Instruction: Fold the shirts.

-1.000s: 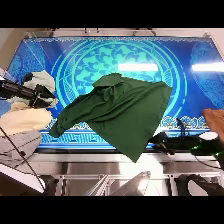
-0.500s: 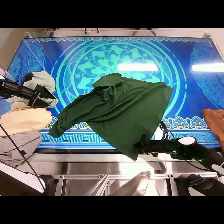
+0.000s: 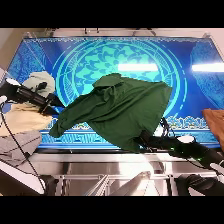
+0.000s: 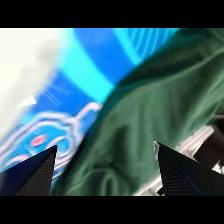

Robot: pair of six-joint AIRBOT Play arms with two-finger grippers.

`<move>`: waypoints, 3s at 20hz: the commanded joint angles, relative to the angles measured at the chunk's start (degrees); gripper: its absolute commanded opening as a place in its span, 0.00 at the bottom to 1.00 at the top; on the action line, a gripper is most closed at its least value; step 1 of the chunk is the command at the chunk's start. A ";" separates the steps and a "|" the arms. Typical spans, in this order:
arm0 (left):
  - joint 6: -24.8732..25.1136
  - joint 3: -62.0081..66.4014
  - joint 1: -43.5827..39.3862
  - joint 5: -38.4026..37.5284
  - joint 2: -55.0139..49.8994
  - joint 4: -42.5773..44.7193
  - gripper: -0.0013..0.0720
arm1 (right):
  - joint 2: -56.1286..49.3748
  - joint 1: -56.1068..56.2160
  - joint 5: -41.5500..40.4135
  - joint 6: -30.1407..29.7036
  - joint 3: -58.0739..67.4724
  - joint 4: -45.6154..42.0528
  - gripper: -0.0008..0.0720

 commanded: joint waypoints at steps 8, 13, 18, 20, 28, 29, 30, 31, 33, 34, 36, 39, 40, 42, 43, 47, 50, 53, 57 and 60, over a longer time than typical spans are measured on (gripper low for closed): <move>6.69 2.54 -4.00 -10.21 1.51 -3.21 0.06 | 4.74 -4.20 10.49 -2.43 1.57 -0.74 0.03; 11.89 7.34 3.02 -14.64 17.31 -48.33 0.06 | 25.94 -31.67 36.00 -2.47 19.98 -8.68 0.04; 15.74 7.37 8.33 -12.96 33.05 -83.67 0.06 | 33.62 -60.11 48.06 -1.20 46.99 -6.43 0.04; 13.75 7.37 10.45 -10.29 37.09 -83.27 0.06 | 31.61 -60.35 46.51 -1.33 52.74 4.85 0.04; 7.72 5.66 12.13 -9.99 44.70 -79.87 0.06 | 25.27 -59.49 47.10 -4.59 58.51 20.74 0.03; 6.91 3.52 12.13 -10.16 45.53 -80.08 0.06 | 24.98 -59.49 48.74 -4.63 58.51 19.56 0.03; 6.88 1.16 12.15 -10.27 46.51 -80.61 0.06 | 25.16 -59.49 50.51 -5.16 58.53 19.80 0.04; 7.06 -1.18 12.37 -10.36 47.52 -82.07 0.06 | 25.86 -59.49 50.97 -6.12 58.53 20.09 0.03; 12.22 -5.42 14.73 -11.87 50.40 -90.12 0.06 | 27.78 -59.52 49.99 -7.58 58.75 20.06 0.03; 13.60 -6.60 17.14 -11.67 51.93 -91.71 0.05 | 28.30 -59.52 49.31 -7.93 59.08 19.65 0.03; 13.44 -7.04 23.80 -5.99 54.18 -82.90 0.05 | 28.24 -59.52 44.02 -8.85 59.19 15.15 0.03; 6.27 -7.06 30.27 0.31 54.05 -66.18 0.05 | 26.73 -59.95 34.82 -4.00 59.19 -1.90 0.03; 5.05 -7.06 30.60 -0.39 53.00 -63.87 0.05 | 26.12 -60.43 34.84 -3.06 59.19 -6.19 0.03; 4.92 -7.06 28.24 -1.99 51.10 -63.17 0.05 | 25.33 -60.17 37.11 -3.32 59.17 -7.34 0.03; 5.01 -7.04 25.79 -2.29 50.14 -63.41 0.05 | 25.22 -59.84 37.05 -3.32 59.17 -7.52 0.03; 5.16 -7.04 15.76 -6.12 44.50 -63.43 0.05 | 24.63 -59.89 39.17 -3.28 59.10 -8.81 0.03; 7.45 -7.04 10.99 -12.46 42.99 -64.22 0.05 | 25.51 -59.89 45.46 -3.28 59.10 -8.48 0.03; 11.43 -7.04 9.53 -14.38 48.98 -69.00 0.05 | 29.79 -59.91 46.34 -4.94 59.17 -2.84 0.03; 12.44 -7.02 14.16 -14.34 59.76 -92.21 0.06 | 33.62 -59.93 41.81 -9.14 63.49 8.63 0.03; 10.01 -6.05 27.61 -13.14 64.59 -101.39 0.06 | 33.94 -59.95 36.00 -10.69 70.97 8.50 0.03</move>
